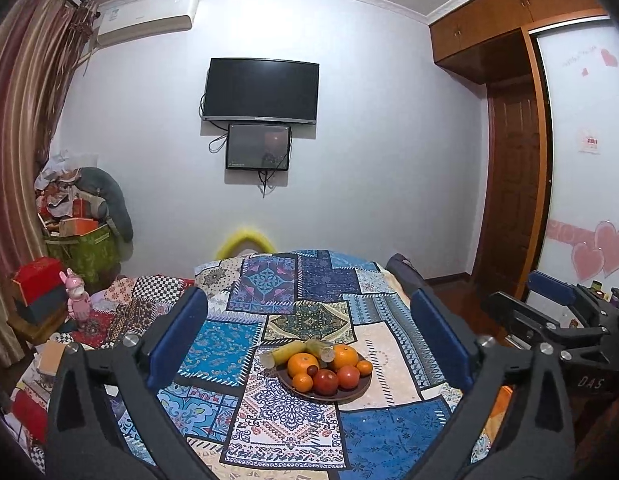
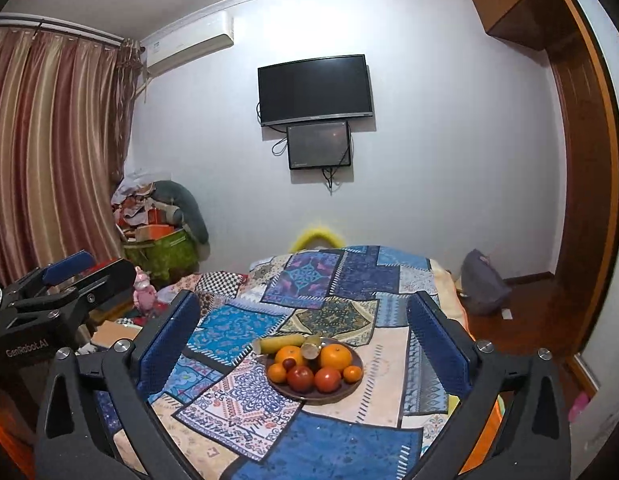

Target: Organize fruits

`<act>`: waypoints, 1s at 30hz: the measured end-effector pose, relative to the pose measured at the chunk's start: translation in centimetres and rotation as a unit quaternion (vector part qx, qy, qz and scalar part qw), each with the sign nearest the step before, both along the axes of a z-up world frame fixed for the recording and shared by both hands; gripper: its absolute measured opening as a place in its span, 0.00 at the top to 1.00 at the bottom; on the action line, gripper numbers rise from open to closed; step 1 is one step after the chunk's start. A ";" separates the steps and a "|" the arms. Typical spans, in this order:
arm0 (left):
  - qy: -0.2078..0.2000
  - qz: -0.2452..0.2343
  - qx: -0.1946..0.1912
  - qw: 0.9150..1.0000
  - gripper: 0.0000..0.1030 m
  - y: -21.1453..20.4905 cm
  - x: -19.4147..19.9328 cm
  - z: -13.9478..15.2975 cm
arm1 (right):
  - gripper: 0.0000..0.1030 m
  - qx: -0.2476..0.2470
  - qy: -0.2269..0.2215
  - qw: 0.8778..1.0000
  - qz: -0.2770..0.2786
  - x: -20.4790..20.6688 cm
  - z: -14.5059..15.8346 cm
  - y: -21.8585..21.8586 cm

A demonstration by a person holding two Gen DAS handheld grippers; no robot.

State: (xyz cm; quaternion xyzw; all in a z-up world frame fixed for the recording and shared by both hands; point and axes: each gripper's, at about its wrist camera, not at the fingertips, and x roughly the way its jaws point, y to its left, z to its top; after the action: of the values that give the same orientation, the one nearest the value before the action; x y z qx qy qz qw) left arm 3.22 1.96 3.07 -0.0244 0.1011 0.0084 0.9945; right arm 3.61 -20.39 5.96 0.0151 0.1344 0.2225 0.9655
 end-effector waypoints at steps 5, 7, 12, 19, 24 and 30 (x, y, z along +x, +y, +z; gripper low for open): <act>-0.003 -0.002 0.007 1.000 0.00 -0.5 -0.1 0.1 | 0.00 0.000 -0.002 1.000 -0.001 -0.1 0.1 -0.1; -0.004 -0.001 0.010 1.000 0.00 -0.7 -0.1 0.1 | 0.00 0.000 -0.002 1.000 -0.001 -0.1 0.2 -0.2; -0.004 -0.002 0.014 1.000 0.00 -0.8 -0.1 0.1 | 0.00 0.000 -0.002 1.000 -0.002 -0.1 0.2 -0.2; -0.004 -0.005 0.014 1.000 0.00 -0.9 -0.1 0.2 | 0.00 -0.001 -0.003 1.000 -0.003 -0.1 0.3 -0.3; -0.004 -0.006 0.013 1.000 0.00 -0.9 -0.2 0.3 | 0.00 -0.002 -0.005 1.000 -0.005 -0.1 0.4 -0.3; -0.005 -0.008 0.013 1.000 0.00 -0.9 -0.3 0.3 | 0.00 -0.003 -0.006 1.000 -0.006 -0.2 0.5 -0.3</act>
State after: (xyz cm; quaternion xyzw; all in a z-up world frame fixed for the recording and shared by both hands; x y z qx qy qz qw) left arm 2.96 1.04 3.38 -0.0104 0.0963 0.0018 0.9953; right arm 3.45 -20.67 6.50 0.0118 0.1289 0.2163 0.9677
